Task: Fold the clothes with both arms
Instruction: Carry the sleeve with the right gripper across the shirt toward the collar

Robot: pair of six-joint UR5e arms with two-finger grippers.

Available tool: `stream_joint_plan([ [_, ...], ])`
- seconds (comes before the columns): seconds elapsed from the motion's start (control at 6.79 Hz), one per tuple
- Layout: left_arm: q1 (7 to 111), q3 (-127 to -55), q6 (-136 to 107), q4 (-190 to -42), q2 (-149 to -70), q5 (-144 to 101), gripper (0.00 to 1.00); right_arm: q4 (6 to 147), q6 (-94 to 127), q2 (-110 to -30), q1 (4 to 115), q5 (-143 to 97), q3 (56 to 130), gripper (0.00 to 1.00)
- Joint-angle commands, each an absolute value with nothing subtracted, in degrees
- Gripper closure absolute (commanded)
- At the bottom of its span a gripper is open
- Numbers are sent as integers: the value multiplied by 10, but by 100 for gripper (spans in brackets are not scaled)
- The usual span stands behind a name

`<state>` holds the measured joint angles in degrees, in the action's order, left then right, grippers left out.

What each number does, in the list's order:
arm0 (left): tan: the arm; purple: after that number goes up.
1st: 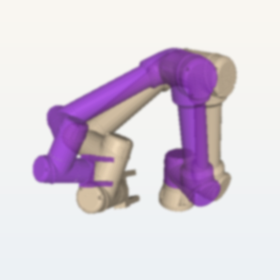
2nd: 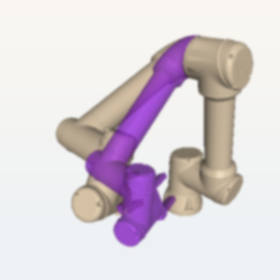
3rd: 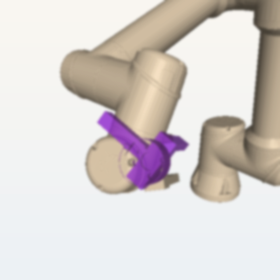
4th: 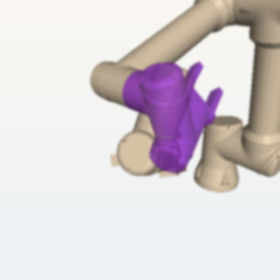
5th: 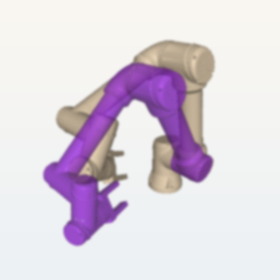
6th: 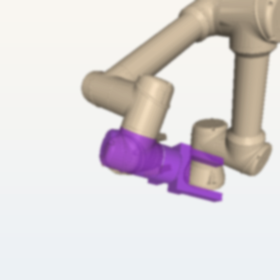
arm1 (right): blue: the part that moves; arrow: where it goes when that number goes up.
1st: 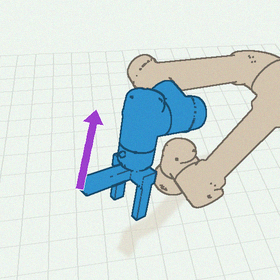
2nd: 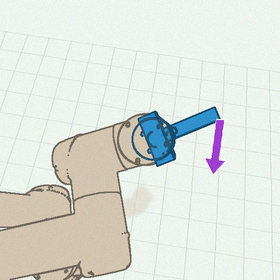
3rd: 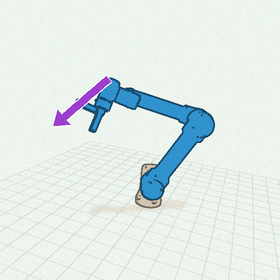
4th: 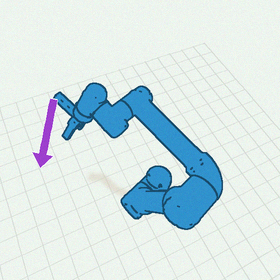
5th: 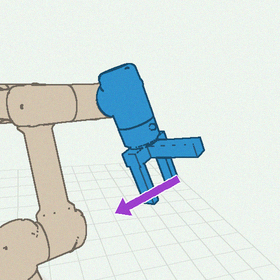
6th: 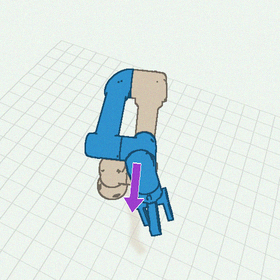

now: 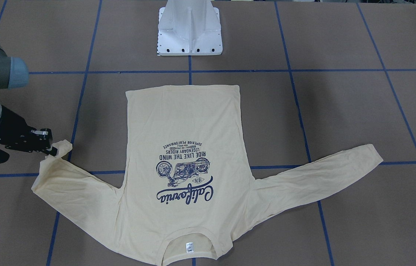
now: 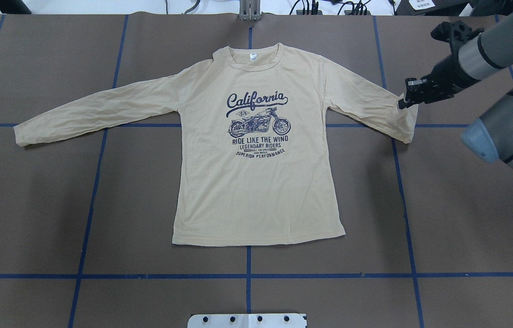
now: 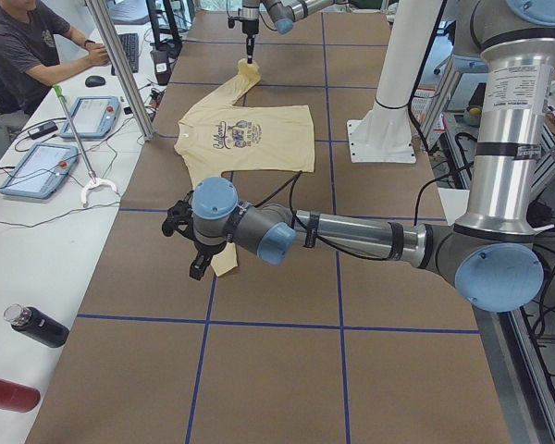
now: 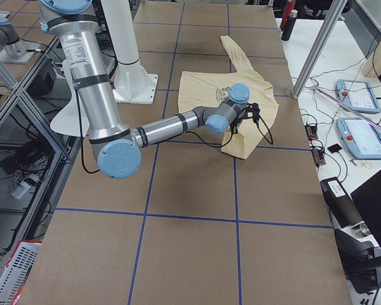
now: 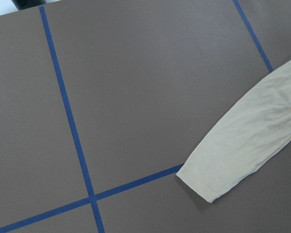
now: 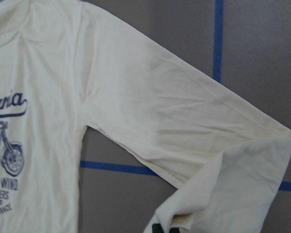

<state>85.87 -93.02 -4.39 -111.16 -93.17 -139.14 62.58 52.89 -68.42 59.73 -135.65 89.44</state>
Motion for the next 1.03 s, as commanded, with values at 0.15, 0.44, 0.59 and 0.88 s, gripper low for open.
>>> stream_joint_plan([
  [0.15, 859, -930, -44, -1107, -931, -1391, 0, 658, 599, -528, 599, -1357, 853, 100],
  [0.44, 860, -930, -44, -1107, -929, -1390, 0, 657, 606, -429, 592, -1357, 797, 100],
  [0.59, 860, -930, -43, -1107, -928, -1390, 0, 657, 606, -363, 579, -1352, 745, 100],
  [0.88, 861, -929, -44, -1107, -925, -1390, 0, 653, 606, -276, 512, -1265, 654, 100],
])
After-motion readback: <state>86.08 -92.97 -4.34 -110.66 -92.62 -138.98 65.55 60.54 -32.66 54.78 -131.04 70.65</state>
